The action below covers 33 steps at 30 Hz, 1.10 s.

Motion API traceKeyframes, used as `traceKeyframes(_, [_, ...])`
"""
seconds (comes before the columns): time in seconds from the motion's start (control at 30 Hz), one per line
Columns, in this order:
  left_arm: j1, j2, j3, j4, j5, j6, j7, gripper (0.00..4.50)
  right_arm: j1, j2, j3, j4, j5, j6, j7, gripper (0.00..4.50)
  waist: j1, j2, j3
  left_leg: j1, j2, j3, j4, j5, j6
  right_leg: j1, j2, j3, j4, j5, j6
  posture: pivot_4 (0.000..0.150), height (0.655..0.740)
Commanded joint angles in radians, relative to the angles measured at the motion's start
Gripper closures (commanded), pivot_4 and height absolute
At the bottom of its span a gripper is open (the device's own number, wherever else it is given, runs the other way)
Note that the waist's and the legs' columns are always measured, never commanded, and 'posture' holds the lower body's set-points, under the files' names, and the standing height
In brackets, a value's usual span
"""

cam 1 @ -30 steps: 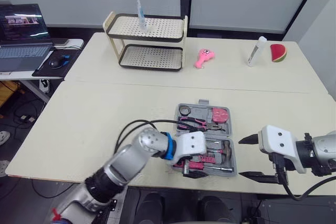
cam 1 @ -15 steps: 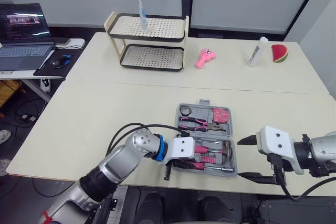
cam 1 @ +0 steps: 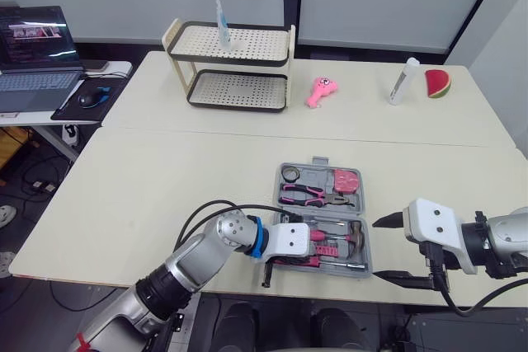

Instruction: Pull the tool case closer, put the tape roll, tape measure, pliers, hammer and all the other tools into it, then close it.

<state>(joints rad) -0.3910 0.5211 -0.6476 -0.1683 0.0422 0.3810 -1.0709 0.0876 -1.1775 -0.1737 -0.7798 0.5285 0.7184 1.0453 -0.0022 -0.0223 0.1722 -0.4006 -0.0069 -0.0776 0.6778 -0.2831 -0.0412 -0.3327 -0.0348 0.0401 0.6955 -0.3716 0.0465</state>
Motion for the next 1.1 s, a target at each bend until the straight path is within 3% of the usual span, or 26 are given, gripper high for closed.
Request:
traceKeyframes(0.03, [0.032, 0.01, 0.102, -0.047, -0.077, 0.014, -0.001, 4.47, -0.018, 0.012, -0.026, -0.005, -0.001, -0.028, -0.006, 0.0, -0.001, 0.0, 0.0, 0.0, 0.0, 0.0, 0.0, 0.0, 0.0, 0.0, 0.0, 0.0, 0.0, 0.0, 0.0, 0.15, 0.74])
traceKeyframes(0.23, [0.053, 0.073, 0.389, -0.083, -0.227, -0.006, 0.013, 4.47, -0.049, 0.095, -0.009, 0.137, -0.104, -0.132, -0.089, 0.0, -0.001, 0.0, 0.0, 0.0, 0.0, 0.0, 0.0, 0.0, 0.0, 0.0, 0.0, 0.0, 0.0, 0.0, 0.0, 0.15, 0.74])
traceKeyframes(0.37, [0.053, 0.102, 0.469, 0.079, -0.212, -0.126, 0.029, 4.5, -0.092, 0.136, 0.064, 0.272, -0.195, -0.213, -0.111, 1.01, -0.002, 0.0, 0.0, 0.001, 0.0, 0.001, 0.0, 0.0, 0.0, -0.001, 0.0, -0.001, 0.0, 0.0, 0.0, 0.15, 0.74])
traceKeyframes(0.47, [0.041, 0.1, 0.476, 0.209, -0.182, -0.235, 0.028, 4.5, -0.119, 0.145, 0.131, 0.356, -0.275, -0.276, -0.114, 1.98, -0.003, 0.0, 0.0, 0.0, 0.0, 0.001, 0.0, 0.0, 0.0, -0.002, -0.001, -0.001, 0.0, 0.0, 0.0, 0.15, 0.74])
traceKeyframes(0.53, [0.021, 0.089, 0.46, 0.302, -0.155, -0.311, 0.032, 4.5, -0.151, 0.162, 0.194, 0.428, -0.35, -0.32, -0.135, 2.41, -0.003, 0.0, 0.0, 0.0, 0.0, 0.001, 0.0, 0.0, 0.0, -0.002, -0.001, -0.001, 0.0, 0.0, 0.0, 0.15, 0.74])
traceKeyframes(0.63, [-0.012, 0.045, 0.435, 0.415, -0.118, -0.387, 0.053, 4.5, -0.187, 0.187, 0.277, 0.537, -0.457, -0.373, -0.165, 2.83, -0.002, 0.0, 0.0, 0.001, -0.001, 0.002, 0.0, 0.0, 0.0, -0.002, -0.001, -0.001, 0.001, 0.0, 0.0, 0.15, 0.74])
traceKeyframes(1.03, [-0.061, -0.061, 0.372, 0.595, -0.029, -0.504, 0.086, 4.5, -0.253, 0.313, 0.379, 0.673, -0.552, -0.426, -0.165, 4.48, -0.009, 0.0, 0.0, 0.0, 0.0, 0.003, 0.0, 0.0, 0.0, -0.004, -0.001, -0.001, 0.002, 0.0, 0.0, 0.15, 0.74])
traceKeyframes(1.1, [-0.07, -0.073, 0.367, 0.614, -0.022, -0.515, 0.09, 4.5, -0.261, 0.33, 0.391, 0.698, -0.564, -0.439, -0.167, 4.49, -0.01, 0.0, 0.0, 0.0, 0.0, 0.003, 0.0, 0.0, 0.0, -0.004, -0.001, -0.001, 0.002, 0.0, 0.0, 0.15, 0.74])
